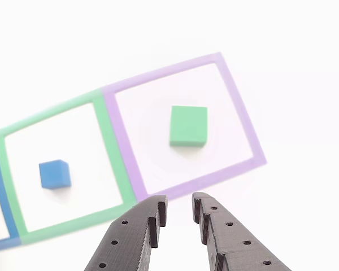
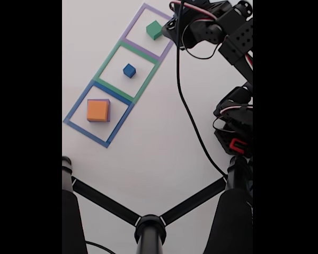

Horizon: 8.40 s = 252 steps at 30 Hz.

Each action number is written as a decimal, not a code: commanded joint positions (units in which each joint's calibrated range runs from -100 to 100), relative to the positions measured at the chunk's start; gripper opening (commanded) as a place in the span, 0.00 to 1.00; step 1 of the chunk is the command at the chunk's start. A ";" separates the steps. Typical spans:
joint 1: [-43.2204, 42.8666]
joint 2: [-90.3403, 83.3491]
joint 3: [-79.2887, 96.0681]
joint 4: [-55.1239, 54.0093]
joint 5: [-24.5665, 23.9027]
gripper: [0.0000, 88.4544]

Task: Tower of hanoi

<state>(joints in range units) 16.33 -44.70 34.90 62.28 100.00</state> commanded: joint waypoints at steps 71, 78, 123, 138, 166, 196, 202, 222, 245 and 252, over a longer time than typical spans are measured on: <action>6.05 63.93 28.57 -118.25 0.00 0.34; 5.44 65.54 26.94 -118.25 0.00 0.28; -0.59 4.40 -6.14 -0.24 0.00 0.05; -15.00 6.16 -45.40 37.48 0.00 0.04; -34.67 3.28 27.48 -49.45 0.00 0.05; -39.55 40.62 27.12 -96.64 0.00 0.05; -39.55 43.02 26.84 -98.66 0.00 0.05; -39.63 43.50 29.66 -100.60 0.00 0.06; -38.86 42.22 28.48 -101.98 0.00 0.33; -37.72 27.96 15.85 -73.17 0.00 0.31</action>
<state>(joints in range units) -22.72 -6.46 60.14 -28.17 100.00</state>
